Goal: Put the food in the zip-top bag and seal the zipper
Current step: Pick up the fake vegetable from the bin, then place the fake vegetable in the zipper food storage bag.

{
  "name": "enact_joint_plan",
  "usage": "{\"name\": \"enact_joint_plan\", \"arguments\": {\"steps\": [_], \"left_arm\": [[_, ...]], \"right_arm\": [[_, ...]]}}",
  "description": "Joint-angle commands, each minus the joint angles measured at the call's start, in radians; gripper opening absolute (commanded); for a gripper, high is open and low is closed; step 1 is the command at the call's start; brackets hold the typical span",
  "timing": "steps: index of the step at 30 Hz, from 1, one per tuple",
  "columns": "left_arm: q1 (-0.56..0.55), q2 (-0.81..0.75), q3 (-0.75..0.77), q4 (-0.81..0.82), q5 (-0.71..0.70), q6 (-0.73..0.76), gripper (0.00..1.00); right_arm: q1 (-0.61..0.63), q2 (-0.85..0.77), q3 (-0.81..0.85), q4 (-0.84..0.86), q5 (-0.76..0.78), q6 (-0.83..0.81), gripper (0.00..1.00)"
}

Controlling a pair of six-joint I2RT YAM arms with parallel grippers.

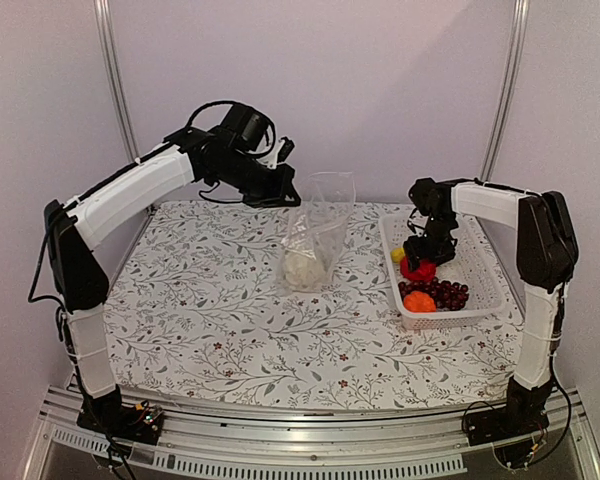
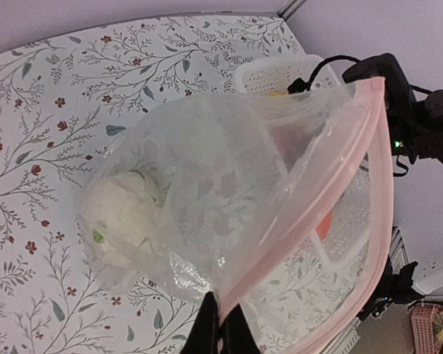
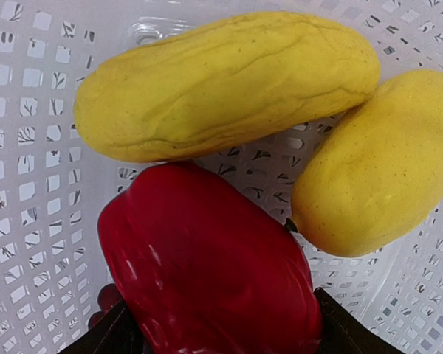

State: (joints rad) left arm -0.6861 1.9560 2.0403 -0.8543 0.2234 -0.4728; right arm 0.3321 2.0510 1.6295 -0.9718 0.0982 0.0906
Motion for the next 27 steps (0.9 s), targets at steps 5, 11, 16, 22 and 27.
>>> {"name": "enact_joint_plan", "arguments": {"steps": [5,11,16,22,27], "left_arm": [[0.014,-0.032,-0.022,0.012,0.017,-0.007,0.00],[0.013,-0.032,-0.026,0.015,0.023,-0.010,0.00],[0.014,-0.027,-0.025,0.019,0.026,-0.016,0.00],[0.014,-0.012,-0.005,0.024,0.037,-0.025,0.00],[0.014,0.000,0.013,0.027,0.044,-0.032,0.00]], "right_arm": [[0.004,-0.058,-0.012,-0.031,0.005,0.047,0.59],[0.003,-0.184,0.043,-0.048,-0.059,0.096,0.55],[0.016,-0.270,0.127,-0.049,-0.162,0.141,0.50],[0.091,-0.308,0.276,-0.042,-0.275,0.195,0.49],[0.113,-0.376,0.265,0.146,-0.499,0.295,0.48]]}}
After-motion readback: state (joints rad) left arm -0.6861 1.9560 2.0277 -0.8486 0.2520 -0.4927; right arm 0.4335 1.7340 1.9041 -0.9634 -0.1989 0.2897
